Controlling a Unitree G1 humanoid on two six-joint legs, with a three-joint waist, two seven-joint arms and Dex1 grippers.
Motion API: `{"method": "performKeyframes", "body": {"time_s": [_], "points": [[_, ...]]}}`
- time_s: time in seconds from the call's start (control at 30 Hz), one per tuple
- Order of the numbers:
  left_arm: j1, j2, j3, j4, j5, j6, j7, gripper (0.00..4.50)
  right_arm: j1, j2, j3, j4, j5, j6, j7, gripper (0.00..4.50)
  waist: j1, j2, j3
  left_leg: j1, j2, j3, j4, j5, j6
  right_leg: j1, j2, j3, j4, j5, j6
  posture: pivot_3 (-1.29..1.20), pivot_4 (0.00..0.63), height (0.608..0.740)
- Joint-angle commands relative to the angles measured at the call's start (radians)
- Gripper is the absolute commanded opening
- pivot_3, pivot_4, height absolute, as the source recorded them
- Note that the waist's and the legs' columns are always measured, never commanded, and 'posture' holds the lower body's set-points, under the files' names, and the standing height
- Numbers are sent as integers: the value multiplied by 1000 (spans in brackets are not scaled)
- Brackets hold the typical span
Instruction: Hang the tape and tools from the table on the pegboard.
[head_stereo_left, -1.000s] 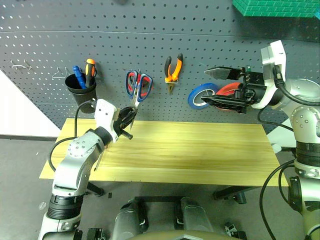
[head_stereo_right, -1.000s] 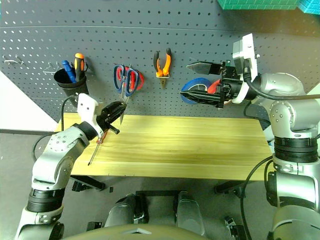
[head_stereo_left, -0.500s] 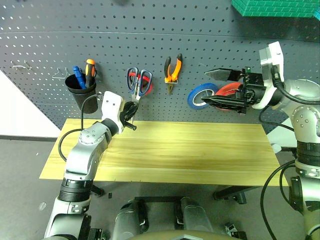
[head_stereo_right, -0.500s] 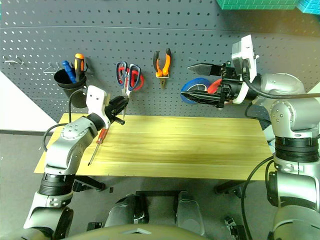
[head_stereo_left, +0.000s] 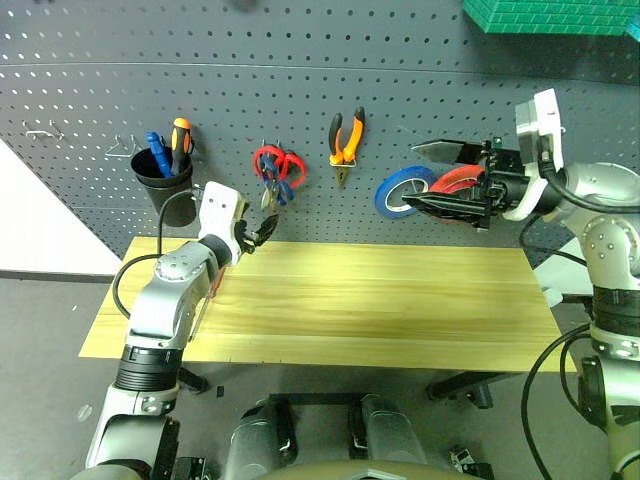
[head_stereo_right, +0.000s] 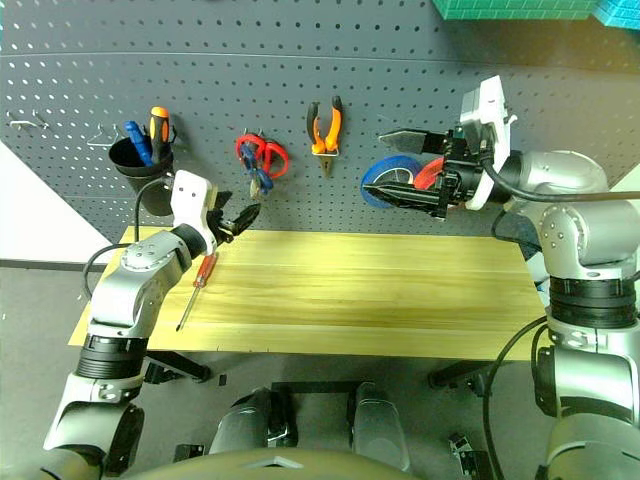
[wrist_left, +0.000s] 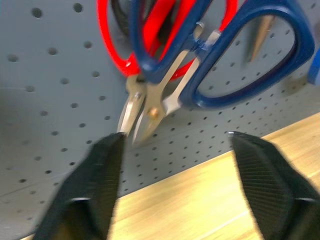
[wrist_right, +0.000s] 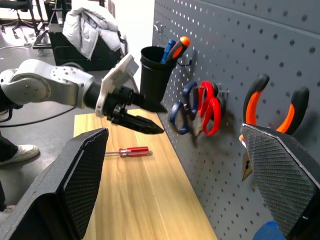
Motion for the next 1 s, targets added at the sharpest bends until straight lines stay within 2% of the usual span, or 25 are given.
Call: {"method": "performKeyframes", "body": {"time_s": [0.03, 0.27, 0.47, 0.7, 0.87, 1.0], "points": [[15, 12, 49, -101, -29, 6, -1, 4454, 8, -14, -22, -59, 25, 8, -4, 4500, 1, 0, 0, 0, 0, 0, 0, 0, 0, 0, 0, 0, 0, 0, 0, -149, 81, 730], [141, 53, 137, -296, -123, 139, -12, 4454, 47, 27, 37, -109, 61, 68, 4, 4500, 2, 0, 0, 0, 1, 0, 1, 0, 1, 0, 0, 0, 1, 0, 0, -95, 87, 730], [302, 107, 224, -389, -156, 258, 9, 4454, 73, 107, 165, -150, 20, 113, -61, 4500, 10, 0, 0, 0, 1, -1, 2, -4, 5, 1, 0, 0, 2, 0, 0, -33, 108, 730], [316, 145, 272, -277, -147, 256, -6, 4454, 68, 158, 248, -97, -19, 92, -43, 4500, 55, 1, 1, 0, 1, 0, 2, -6, 8, -1, -3, 1, 0, -3, -4, 4, 156, 730], [256, 162, 241, -97, -96, 173, -21, 4454, 28, 192, 305, 16, -110, 26, -23, 4500, 66, 2, 8, 1, 1, 0, 2, -7, 9, -2, -4, 0, -2, -3, -4, 15, 199, 730], [153, 170, 206, 77, -60, 150, -26, 4454, -17, 219, 341, 116, -168, -14, -7, 4500, 67, 4, 26, 0, 0, 0, 2, -8, 10, -2, -5, 0, -3, -3, -4, 15, 236, 730]]}}
